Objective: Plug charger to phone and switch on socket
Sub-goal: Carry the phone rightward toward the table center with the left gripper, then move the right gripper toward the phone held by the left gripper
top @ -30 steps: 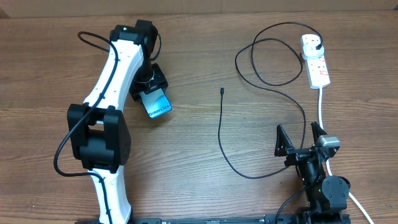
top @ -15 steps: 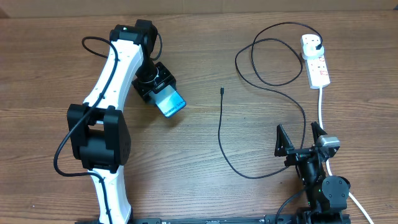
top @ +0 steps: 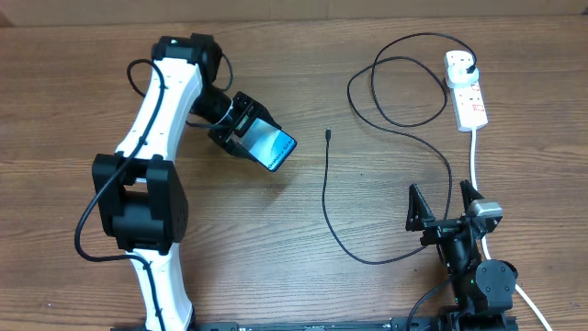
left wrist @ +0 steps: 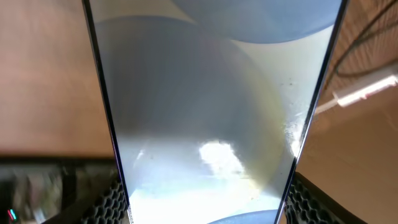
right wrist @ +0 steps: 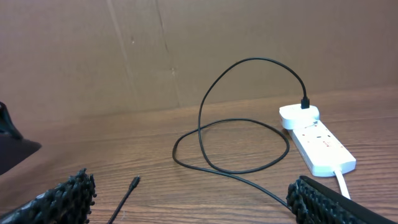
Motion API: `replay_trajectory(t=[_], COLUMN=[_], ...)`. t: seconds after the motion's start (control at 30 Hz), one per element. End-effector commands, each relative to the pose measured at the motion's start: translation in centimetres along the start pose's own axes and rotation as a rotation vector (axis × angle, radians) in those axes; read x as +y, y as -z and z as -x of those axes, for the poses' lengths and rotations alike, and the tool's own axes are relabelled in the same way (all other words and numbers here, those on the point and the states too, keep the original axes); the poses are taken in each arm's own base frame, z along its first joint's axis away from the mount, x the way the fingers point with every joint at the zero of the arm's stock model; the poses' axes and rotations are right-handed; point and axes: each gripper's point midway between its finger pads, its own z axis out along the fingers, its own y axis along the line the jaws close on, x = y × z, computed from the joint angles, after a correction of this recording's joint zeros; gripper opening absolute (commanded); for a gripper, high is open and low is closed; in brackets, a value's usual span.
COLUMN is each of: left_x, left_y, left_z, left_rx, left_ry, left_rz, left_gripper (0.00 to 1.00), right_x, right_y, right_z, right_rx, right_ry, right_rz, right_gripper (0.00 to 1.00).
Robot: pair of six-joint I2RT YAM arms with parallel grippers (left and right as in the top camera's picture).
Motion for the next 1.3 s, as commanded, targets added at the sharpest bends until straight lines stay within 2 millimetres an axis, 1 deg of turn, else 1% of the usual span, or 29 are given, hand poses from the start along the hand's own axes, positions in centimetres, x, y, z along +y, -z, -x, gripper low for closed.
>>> replay_trajectory(t=[0.0, 0.1, 0.2, 0.3, 0.43, 0.57, 0.63, 0.77, 0.9, 1.0, 1.13, 1.2, 1.27], left_x=[-1.7, -1.6, -2.2, -2.8, -3.2, -3.2, -3.1, -2.4, -2.0, -1.4, 0.2, 0.6, 0.6], left_y=[1.3, 1.8, 2.3, 2.6, 2.9, 3.2, 3.4, 3.2, 2.8, 2.4, 2.1, 2.2, 2.2], left_z=[-2.8, -4.0, -5.0, -5.6, -5.9, -5.7, -5.4, -4.5, -3.0, -1.4, 1.6, 2.5, 3.2], left_rx=[0.149, 0.220, 0.280, 0.314, 0.338, 0.338, 0.330, 0.282, 0.206, 0.120, -0.038, -0.089, -0.124], left_ry=[0.048, 0.092, 0.057, 0.020, 0.023, 0.029, 0.024, 0.021, -0.012, -0.025, 0.045, 0.076, 0.091], left_rz=[-0.112, -0.128, -0.181, -0.225, -0.251, -0.262, -0.263, -0.230, -0.193, -0.147, -0.037, -0.013, -0.009], left_gripper=[0.04, 0.04, 0.04, 0.04, 0.04, 0.04, 0.04, 0.04, 0.04, 0.04, 0.04, 0.04, 0.04], right_x=[-0.1, -0.1, -0.1, -0.1, 0.1, 0.3, 0.7, 2.6, 3.9, 5.3, 7.3, 8.5, 9.5], right_y=[0.0, 0.0, 0.0, 0.0, 0.0, 0.0, 0.0, 0.2, 0.3, -0.1, -1.6, -2.7, -3.8], right_z=[-0.2, -0.2, -0.2, -0.2, -0.2, -0.2, -0.3, -0.1, 0.5, 1.7, 4.2, 4.9, 5.1], right_rx=[-0.003, -0.003, -0.003, -0.003, -0.001, 0.001, 0.008, 0.044, 0.113, 0.172, 0.279, 0.371, 0.475], right_ry=[0.001, 0.001, 0.001, 0.001, -0.007, -0.144, -0.212, -0.260, -0.324, -0.335, -0.359, -0.387, -0.425], right_rz=[-0.005, -0.005, -0.006, -0.006, 0.008, 0.016, 0.040, 0.140, 0.196, 0.249, 0.326, 0.375, 0.420], right_gripper=[1.00, 1.00, 1.00, 1.00, 1.00, 1.00, 1.00, 1.00, 1.00, 1.00, 1.00, 1.00, 1.00])
